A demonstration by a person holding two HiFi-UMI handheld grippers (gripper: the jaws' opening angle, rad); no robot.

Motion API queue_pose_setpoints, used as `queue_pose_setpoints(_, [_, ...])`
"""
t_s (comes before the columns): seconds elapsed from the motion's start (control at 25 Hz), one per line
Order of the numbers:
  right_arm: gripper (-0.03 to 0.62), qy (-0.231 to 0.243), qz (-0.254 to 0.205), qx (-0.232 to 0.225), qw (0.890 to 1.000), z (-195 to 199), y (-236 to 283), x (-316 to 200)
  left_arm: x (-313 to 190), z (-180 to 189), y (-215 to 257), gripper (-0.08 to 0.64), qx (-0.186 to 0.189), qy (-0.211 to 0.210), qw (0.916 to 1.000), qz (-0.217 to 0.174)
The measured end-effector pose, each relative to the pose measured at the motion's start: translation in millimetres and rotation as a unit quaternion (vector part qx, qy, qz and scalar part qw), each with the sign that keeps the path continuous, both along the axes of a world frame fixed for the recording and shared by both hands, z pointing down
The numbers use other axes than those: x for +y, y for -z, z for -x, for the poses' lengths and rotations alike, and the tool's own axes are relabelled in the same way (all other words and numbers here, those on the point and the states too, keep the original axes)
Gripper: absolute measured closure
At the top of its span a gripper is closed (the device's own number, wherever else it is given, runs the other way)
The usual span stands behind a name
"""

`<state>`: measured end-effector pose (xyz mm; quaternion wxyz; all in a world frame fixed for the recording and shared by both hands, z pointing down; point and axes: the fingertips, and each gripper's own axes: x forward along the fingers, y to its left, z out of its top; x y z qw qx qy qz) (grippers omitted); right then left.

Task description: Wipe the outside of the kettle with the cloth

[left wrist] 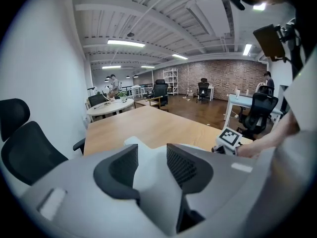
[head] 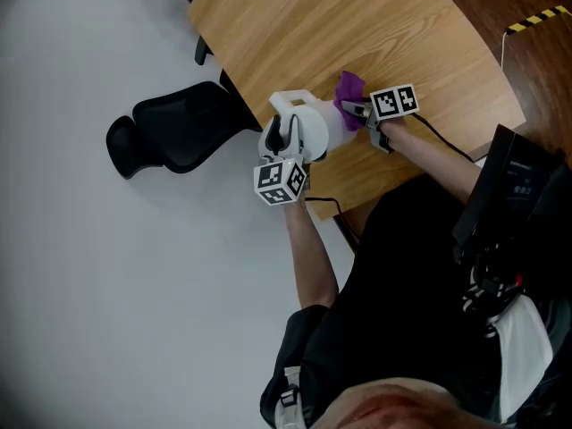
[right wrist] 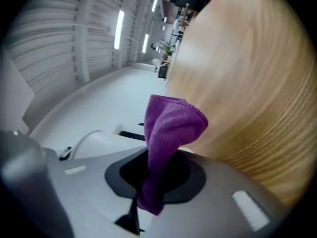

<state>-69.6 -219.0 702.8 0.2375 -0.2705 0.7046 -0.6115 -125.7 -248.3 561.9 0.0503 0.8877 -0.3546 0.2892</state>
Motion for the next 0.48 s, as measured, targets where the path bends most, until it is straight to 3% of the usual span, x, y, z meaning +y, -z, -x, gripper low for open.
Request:
queue_pose_setpoints(0.08, [0.526,0.034,0.052,0.037,0.997,9,-43,0,1,1,0,0.474,0.001,-0.012,0.9999,-0.010])
queue_pose_setpoints(0.16, [0.526,0.063,0.067,0.056,0.994,17,-59,-3,-1,3,0,0.473,0.002,-0.037,0.9992,-0.012])
queue_pose_setpoints(0.36, [0.540,0.101,0.054,0.084,0.990,25,-57,24,7,-6,-2,0.493,0.011,-0.151,0.9884,0.013])
queue_pose_setpoints(0.48, [0.534,0.090,0.048,0.060,0.993,24,-52,43,8,-8,4,0.502,0.012,-0.146,0.9890,0.023])
